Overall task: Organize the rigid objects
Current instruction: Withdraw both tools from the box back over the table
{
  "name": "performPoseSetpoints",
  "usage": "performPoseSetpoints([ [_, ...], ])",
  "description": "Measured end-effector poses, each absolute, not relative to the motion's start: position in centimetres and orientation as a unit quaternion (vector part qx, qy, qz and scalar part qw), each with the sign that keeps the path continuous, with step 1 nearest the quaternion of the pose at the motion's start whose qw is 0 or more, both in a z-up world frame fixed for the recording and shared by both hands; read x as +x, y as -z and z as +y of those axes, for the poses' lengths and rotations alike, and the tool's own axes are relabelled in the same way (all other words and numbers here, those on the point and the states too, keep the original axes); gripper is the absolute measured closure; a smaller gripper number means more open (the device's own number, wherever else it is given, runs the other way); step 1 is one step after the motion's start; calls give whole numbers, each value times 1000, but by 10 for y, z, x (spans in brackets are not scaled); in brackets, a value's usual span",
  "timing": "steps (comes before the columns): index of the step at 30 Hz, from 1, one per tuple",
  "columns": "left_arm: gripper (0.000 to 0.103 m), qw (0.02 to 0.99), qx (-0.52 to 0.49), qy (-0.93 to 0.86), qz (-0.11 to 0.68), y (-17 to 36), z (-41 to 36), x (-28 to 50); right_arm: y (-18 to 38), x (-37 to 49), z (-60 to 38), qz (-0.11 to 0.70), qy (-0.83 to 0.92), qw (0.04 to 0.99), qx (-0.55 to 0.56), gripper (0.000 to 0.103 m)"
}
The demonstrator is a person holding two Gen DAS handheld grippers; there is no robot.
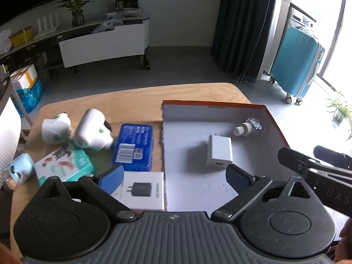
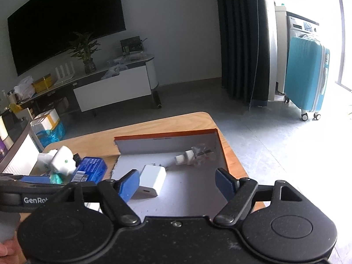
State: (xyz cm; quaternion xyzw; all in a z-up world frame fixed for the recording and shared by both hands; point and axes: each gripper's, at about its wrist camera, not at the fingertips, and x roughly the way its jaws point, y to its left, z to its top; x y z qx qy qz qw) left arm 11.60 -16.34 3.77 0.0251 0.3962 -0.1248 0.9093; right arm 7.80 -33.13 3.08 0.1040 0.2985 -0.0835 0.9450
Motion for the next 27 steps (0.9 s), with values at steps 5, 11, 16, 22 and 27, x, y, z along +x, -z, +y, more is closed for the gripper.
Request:
performPoseSetpoints([
  [5,1,914,20,116,388,-41,-149,108,-34,77,-319,302,68,945,100,13],
  [11,1,917,13,100,385,-43,-125,102,-36,80,-297,305,47,947,89,13],
  [16,1,918,5,85,387,-43,-103,98,-35,84,-276,311,27,947,79,13],
  [22,1,920,-3,65,386,-43,-81,95,-35,89,-254,315,8,946,70,13],
  [27,1,921,-13,53,386,-43,-63,93,-36,93,-237,319,-6,946,61,13],
])
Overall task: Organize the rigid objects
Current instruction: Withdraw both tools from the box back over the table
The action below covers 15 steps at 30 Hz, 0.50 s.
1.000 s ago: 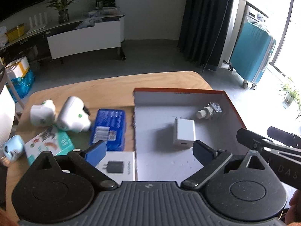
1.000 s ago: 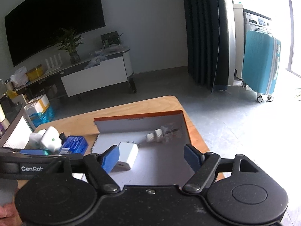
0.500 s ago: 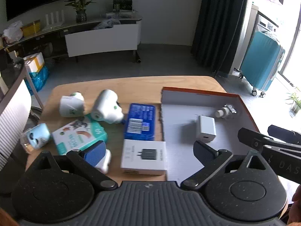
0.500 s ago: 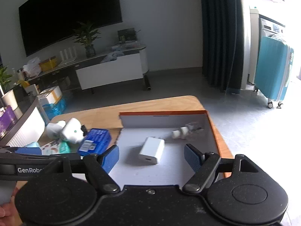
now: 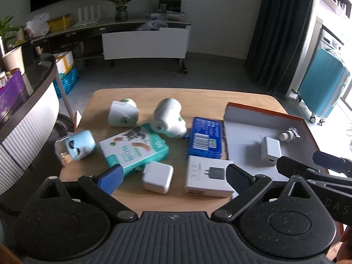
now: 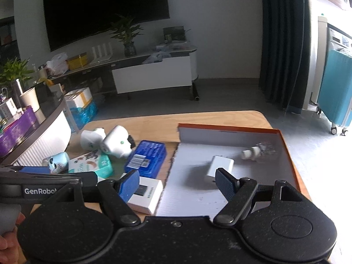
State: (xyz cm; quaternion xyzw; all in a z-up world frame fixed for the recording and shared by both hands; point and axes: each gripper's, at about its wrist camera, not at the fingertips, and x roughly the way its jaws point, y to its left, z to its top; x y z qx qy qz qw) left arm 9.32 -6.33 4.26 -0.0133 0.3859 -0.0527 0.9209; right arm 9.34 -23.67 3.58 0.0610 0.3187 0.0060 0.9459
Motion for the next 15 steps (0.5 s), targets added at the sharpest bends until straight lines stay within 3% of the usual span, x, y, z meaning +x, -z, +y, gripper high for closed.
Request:
performPoseSetpoints([
  [15,1,917,-38,25,397,-33,-19,89,-25,106,-196,338,-47,939,49,13],
])
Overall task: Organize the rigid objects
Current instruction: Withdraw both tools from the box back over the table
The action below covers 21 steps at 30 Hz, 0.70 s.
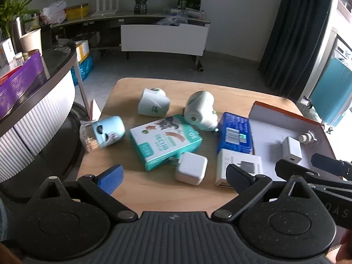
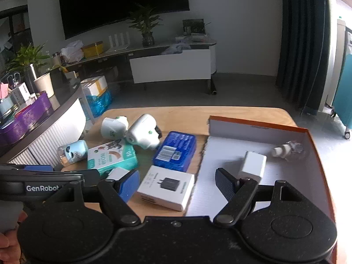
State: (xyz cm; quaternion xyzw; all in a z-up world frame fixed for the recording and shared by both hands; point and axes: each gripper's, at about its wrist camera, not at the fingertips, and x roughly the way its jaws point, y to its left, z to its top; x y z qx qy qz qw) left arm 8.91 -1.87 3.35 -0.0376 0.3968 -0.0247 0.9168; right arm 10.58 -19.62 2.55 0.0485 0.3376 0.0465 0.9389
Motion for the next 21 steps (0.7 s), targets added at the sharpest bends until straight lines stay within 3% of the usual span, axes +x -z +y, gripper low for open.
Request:
performPoseSetpoints([
  [21,0,913,-55,14,405,-20,15,94,-14,118,-167,354,-77,932,34,13],
])
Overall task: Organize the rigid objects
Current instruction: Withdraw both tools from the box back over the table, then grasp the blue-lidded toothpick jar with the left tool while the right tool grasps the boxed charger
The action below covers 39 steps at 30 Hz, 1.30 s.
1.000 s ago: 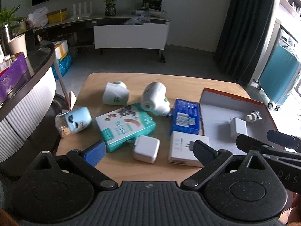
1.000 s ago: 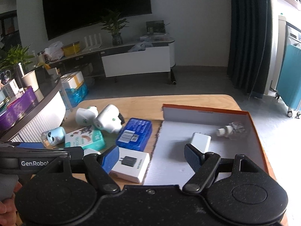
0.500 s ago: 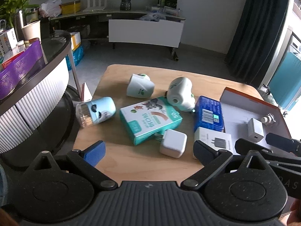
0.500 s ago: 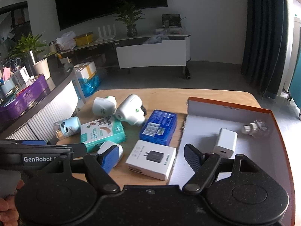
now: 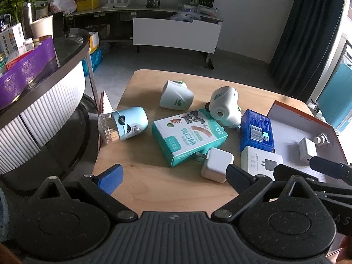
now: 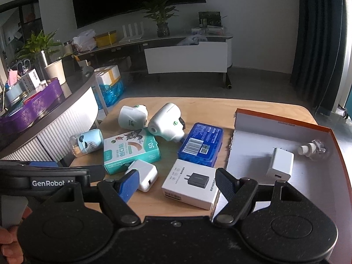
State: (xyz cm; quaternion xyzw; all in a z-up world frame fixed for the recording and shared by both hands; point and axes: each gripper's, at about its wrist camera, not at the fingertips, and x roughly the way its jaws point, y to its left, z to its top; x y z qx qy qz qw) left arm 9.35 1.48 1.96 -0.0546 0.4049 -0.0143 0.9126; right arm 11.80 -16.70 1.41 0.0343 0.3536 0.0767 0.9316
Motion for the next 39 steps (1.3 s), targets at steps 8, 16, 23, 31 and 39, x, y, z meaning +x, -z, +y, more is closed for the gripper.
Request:
performPoseSetpoints([
  [8,0,925,-15,-3,380,0,54,114,-14,112,-184,349,-67,934,48,13],
  [16,0,927,64,19,369,16,79,161,-8,112,-198,353,-61,931,67,13],
  [23,0,915,158,76,364,39,68,183,-3,115,-212,359,-50,929,78,13],
  [31,42,915,68,100,384,40,80,186,8,121,-215,368,-54,924,91,13],
  [39,54,914,62,93,390,36,60,168,17,124,-205,380,-66,920,76,13],
])
